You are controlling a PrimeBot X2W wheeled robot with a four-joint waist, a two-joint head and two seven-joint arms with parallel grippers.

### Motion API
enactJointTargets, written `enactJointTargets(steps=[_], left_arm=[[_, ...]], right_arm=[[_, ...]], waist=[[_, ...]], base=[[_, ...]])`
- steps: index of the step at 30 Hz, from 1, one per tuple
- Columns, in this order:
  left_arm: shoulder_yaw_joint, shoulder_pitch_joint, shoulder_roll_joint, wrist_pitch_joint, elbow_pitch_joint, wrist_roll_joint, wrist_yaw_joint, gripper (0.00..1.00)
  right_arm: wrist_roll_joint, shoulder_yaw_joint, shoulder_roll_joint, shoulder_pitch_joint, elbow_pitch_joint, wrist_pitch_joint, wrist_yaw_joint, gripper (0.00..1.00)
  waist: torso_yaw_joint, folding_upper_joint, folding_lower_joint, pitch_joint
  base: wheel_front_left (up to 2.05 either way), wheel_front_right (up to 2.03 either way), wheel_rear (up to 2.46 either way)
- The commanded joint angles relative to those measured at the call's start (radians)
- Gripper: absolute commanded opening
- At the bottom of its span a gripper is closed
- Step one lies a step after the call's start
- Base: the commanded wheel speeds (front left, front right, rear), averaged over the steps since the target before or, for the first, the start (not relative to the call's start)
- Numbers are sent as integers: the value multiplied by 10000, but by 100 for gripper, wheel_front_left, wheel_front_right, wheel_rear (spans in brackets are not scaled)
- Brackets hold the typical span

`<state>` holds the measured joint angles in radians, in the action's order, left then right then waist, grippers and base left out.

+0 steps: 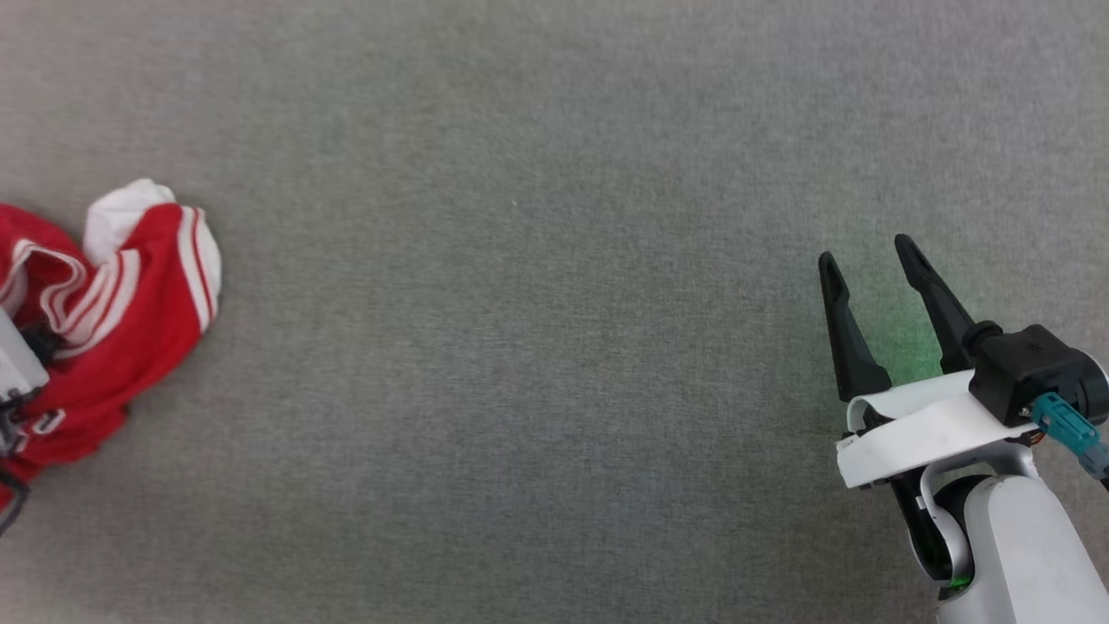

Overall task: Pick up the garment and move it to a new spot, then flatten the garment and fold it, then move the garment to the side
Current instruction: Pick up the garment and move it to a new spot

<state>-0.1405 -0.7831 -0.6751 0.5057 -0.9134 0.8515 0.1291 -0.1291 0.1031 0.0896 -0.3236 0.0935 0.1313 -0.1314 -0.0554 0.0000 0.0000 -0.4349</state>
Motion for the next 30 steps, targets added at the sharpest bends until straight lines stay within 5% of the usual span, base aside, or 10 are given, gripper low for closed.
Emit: enactJointTargets(steps=[1,7,8,9,30], left_arm=[[-99,-93,141,41,-218,31,21,100],[-621,-397,633,-6,-1239,217,0,100],[-734,-410,679,-74,-1253,233,2,42],[-782,-458,639,-218,-1299,273,2,0],[-1769,-1230,-1591,-2377,408,565,2,0]], right_arm=[[17,-3,-32,-157,-63,-26,14,100],[42,-30,-74,-134,-186,-142,14,100],[37,-42,-82,-113,-183,-156,14,100],[19,-60,-88,-89,-169,-160,14,100],[-653,-115,-172,599,886,371,14,100]], waist=[[251,0,0,-352],[238,0,0,-396],[220,0,0,-359],[195,0,0,-312],[-455,0,0,2090]], base=[[0,0,0],[0,0,0],[0,0,0],[0,0,0],[0,0,0]])
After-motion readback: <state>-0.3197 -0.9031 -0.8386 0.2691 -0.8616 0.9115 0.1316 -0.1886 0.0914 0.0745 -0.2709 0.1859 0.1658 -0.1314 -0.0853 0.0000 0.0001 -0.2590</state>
